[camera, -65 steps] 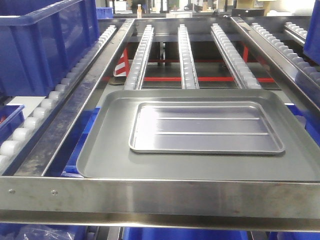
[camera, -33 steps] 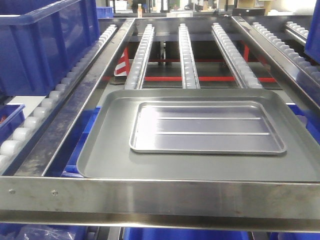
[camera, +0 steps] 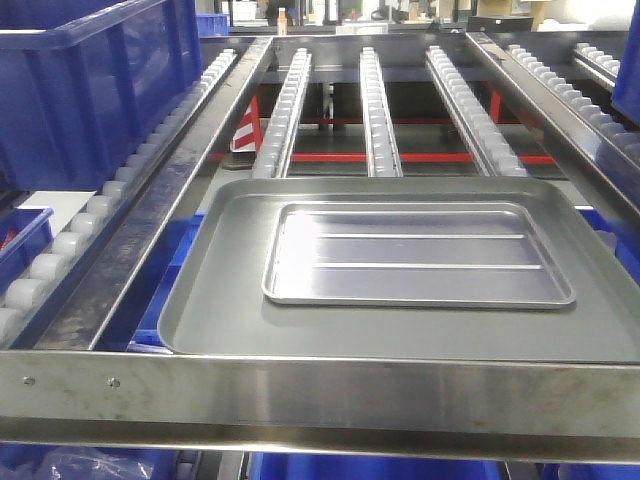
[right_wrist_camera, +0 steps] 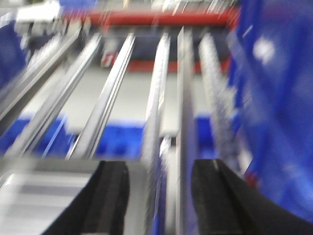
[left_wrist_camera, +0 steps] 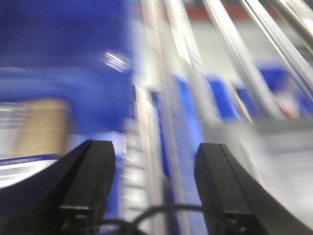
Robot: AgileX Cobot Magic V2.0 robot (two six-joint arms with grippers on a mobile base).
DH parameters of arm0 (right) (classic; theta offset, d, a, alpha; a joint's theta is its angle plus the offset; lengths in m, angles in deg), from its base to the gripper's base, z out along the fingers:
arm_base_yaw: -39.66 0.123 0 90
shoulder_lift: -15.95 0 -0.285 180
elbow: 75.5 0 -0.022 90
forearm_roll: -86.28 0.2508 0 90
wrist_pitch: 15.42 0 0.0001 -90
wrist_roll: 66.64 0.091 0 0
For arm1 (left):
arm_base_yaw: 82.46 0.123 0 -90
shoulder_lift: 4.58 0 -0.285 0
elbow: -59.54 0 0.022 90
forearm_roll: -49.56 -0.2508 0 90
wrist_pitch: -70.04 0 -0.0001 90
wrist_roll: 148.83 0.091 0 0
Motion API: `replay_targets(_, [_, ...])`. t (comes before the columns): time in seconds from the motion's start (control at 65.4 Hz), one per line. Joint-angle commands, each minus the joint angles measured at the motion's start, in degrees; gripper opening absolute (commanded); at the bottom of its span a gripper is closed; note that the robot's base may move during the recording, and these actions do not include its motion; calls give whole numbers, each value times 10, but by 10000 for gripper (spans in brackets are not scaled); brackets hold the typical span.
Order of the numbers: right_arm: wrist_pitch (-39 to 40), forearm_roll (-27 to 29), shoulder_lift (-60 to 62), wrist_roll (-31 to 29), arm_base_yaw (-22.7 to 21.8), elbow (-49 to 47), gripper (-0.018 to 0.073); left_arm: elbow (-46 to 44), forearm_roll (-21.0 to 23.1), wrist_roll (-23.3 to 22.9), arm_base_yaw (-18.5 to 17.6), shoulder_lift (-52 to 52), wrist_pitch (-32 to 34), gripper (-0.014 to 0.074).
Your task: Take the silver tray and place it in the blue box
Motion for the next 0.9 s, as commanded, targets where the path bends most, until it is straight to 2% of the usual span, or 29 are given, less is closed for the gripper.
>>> replay_targets(0.0, [16,1,-58,-1,38,-47,449,-37,5,9,-63,48,48,316])
replay_targets(0.153, [-40,1,-179,-1,121,-102,447,-85,5,9,-194,162,88,316])
replay_targets(0.229, [-65,1,-240,-1,146,-132,446,-109,6,9,-236,210,112,312])
replay_targets(0.275, [-74,1,-277,-1,152,-149,446,-120,10,9,-249,235,116,313])
replay_targets(0.351, [-96,1,-320,-1,153,-179,446,-150,46,1,-250,274,80,313])
replay_targets(0.413, [-133,1,-356,0,153,-211,446,-187,79,1,-240,306,21,313])
replay_targets(0.52, [-189,1,-413,13,153,-266,446,-254,82,-1,-226,355,-69,313])
replay_targets(0.565, [-204,0,-437,21,153,-288,446,-284,75,-19,-222,384,-99,312])
replay_targets(0.657, [-218,0,-485,41,150,-325,446,-341,26,-89,-221,435,-148,312])
replay_targets(0.703, [-223,-4,-508,59,147,-340,446,-367,-8,-147,-221,461,-171,312])
replay_targets(0.795, [-234,-23,-548,95,137,-361,446,-411,-62,-231,-221,508,-202,312])
replay_targets(0.886, [-245,-45,-578,124,130,-374,446,-442,-87,-271,-221,551,-235,312])
